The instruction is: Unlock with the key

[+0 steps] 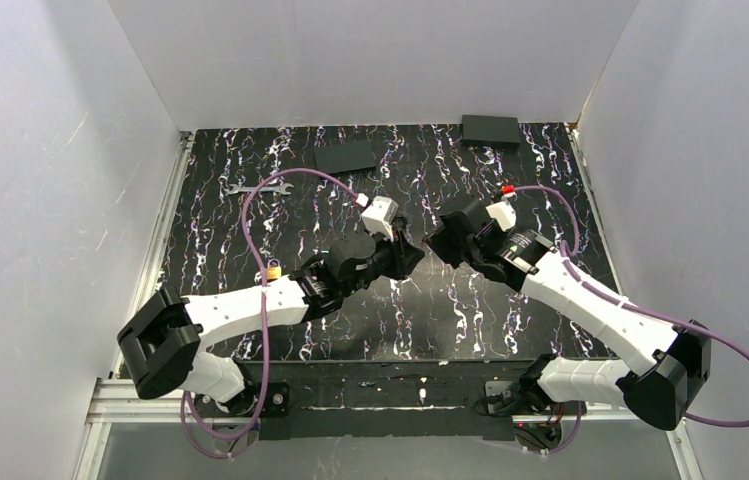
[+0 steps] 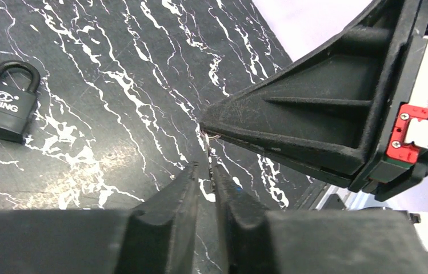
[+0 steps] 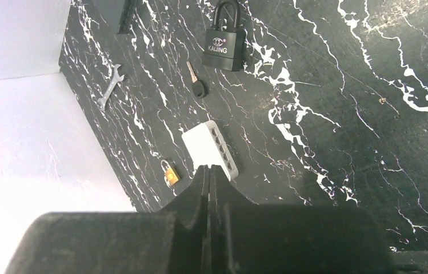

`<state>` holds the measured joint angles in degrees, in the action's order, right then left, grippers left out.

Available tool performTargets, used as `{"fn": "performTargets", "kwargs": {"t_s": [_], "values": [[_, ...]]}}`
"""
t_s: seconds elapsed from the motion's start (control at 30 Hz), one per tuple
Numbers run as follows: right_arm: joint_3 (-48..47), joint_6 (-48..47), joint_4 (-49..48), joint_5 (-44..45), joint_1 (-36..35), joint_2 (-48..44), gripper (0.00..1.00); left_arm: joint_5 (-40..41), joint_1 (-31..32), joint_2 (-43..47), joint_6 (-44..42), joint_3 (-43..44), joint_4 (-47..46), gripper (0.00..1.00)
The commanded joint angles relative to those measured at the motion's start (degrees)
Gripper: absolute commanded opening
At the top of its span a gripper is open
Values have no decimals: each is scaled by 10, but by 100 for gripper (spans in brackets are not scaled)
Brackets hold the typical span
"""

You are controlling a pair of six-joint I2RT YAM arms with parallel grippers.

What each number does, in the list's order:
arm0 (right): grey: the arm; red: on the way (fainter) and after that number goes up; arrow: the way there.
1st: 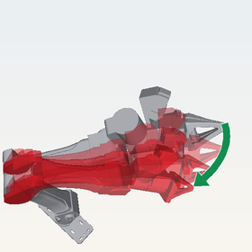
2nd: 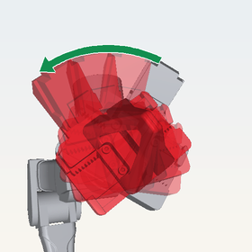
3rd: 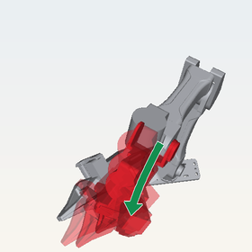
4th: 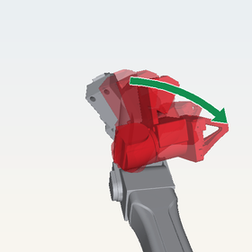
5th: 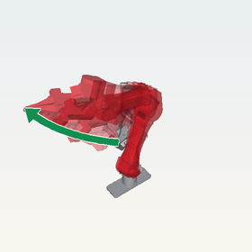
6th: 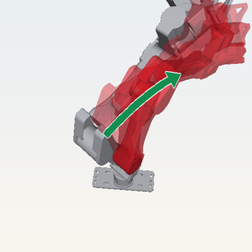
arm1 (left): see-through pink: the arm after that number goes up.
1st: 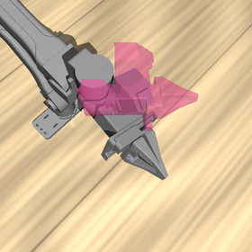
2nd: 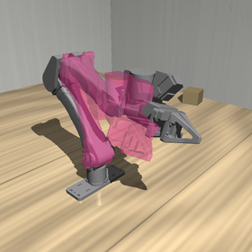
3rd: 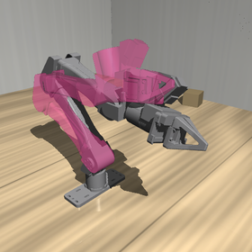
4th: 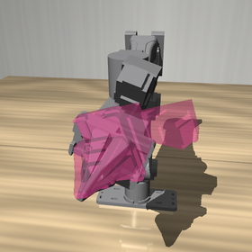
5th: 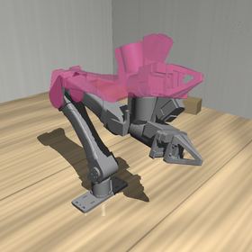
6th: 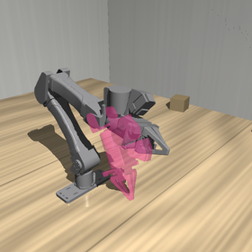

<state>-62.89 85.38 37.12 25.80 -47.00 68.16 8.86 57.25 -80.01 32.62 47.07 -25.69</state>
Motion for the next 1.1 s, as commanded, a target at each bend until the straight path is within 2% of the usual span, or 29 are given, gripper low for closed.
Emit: {"fn": "performTargets", "kwargs": {"t_s": [0.0,0.03,0.27,0.37,0.4,0.53,0.57,0.7,0.77,0.83,0.97,1.07], "values": [[2,10,-13,14,-4,-14,1,15,4,2,-15,26,-10,4],[3,10,-14,14,-4,-14,1,14,4,3,-19,25,-10,0],[16,7,-18,21,-4,-31,1,19,4,27,-60,14,-10,0],[34,-24,-52,22,-4,-49,1,14,4,46,-96,3,-6,0],[42,-42,-67,21,-3,-57,9,11,4,55,-110,-1,-4,0],[57,-172,-113,36,-3,-103,62,-30,2,93,-190,0,56,0],[64,-214,-129,44,-3,-122,71,-45,2,106,-210,5,83,0],[103,-383,-217,45,-3,-202,73,-88,-3,166,-274,41,237,0],[123,-492,-279,-30,-3,-241,71,-113,-5,180,-289,80,356,0],[131,-555,-319,-128,-3,-264,71,-138,-9,187,-301,118,454,0],[106,-619,-325,-313,-3,-232,72,-198,-13,178,-304,205,645,0],[83,-644,-316,-448,-3,-183,74,-196,-14,141,-288,291,787,0]]}}
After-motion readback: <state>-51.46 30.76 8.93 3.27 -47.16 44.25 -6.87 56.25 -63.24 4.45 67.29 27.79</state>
